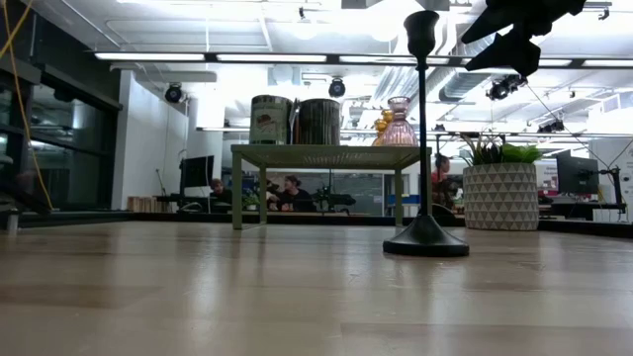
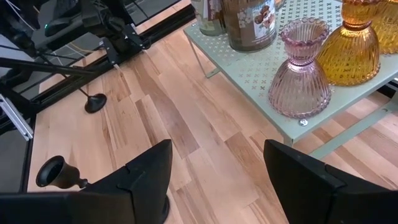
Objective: Pick & Place candle stick holders
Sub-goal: Put the left black candle holder on the shelf
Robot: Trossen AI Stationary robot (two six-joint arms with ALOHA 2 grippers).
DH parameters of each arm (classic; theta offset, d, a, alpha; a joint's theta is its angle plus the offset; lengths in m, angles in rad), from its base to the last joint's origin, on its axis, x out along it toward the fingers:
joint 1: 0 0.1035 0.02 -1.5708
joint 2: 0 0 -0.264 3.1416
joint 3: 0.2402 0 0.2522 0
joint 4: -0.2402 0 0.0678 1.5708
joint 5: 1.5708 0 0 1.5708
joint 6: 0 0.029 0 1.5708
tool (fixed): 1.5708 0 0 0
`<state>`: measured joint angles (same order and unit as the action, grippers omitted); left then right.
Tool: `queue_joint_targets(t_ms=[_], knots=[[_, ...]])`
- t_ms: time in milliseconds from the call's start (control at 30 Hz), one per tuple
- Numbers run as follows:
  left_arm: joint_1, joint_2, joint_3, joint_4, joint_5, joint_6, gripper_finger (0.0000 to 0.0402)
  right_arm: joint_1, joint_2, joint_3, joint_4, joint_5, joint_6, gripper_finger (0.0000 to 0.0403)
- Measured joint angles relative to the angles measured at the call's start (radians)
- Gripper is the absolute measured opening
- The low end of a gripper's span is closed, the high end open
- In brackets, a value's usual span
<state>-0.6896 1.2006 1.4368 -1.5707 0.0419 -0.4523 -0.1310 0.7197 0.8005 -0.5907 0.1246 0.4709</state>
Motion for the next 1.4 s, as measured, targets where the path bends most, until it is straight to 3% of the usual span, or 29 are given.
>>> queue_joint_targets(t_ms=[333,933,1400], knots=[[-0.024,0.077,0.0,0.0,-0.057,-0.062,0.0301,0.0,0.0,0.0,0.0,0.002,0.001,0.0247],[-0.024,0.107,0.0,0.032,-0.1,-0.236,0.0301,0.0,0.0,0.0,0.0,-0.001,0.007,0.0247],[-0.024,0.181,0.0,0.026,-0.076,-0.26,0.0289,0.0,0.0,0.0,-0.001,-0.003,0.007,0.0247]])
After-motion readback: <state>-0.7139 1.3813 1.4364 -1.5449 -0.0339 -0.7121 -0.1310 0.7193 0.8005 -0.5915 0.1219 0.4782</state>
